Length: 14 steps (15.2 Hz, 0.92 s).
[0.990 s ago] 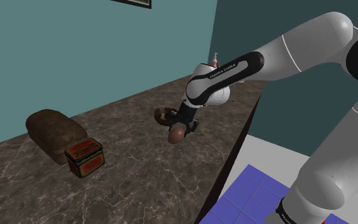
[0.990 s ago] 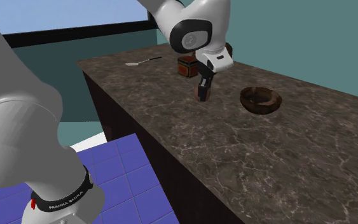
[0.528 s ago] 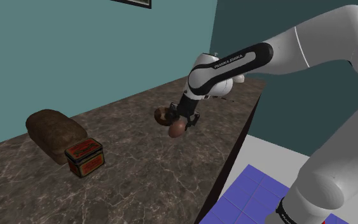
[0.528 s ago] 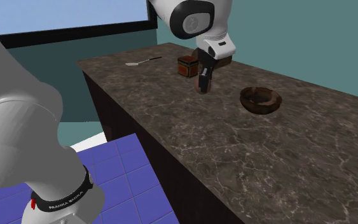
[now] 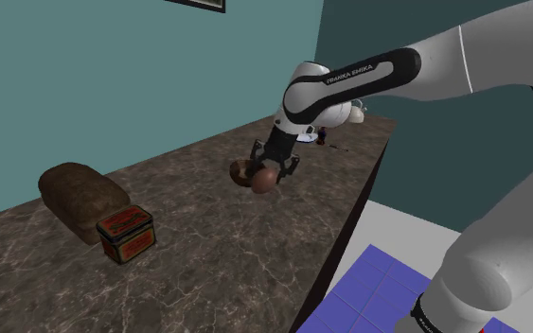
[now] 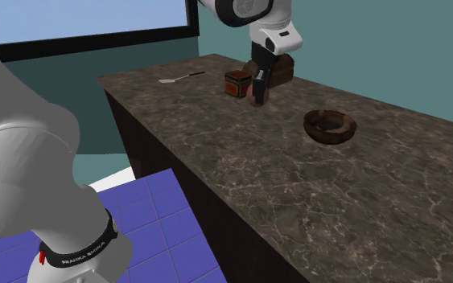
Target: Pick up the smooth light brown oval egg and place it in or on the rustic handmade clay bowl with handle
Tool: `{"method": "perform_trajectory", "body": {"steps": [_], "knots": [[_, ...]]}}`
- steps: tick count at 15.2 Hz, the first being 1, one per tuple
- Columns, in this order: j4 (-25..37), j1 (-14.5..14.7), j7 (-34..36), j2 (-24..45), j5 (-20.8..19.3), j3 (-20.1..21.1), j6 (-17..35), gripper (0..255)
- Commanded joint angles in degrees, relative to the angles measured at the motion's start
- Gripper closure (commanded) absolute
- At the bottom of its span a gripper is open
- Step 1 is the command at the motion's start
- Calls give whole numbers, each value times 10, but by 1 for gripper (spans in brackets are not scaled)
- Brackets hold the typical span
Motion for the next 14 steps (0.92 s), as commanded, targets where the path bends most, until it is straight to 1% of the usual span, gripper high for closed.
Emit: {"method": "perform_trajectory", "body": {"steps": [1, 7, 14], "knots": [[10, -1, 4, -6, -2, -1, -16, 255], [40, -3, 14, -19, -8, -4, -58, 255], [188, -30, -18, 114, -38, -29, -84, 255]]}}
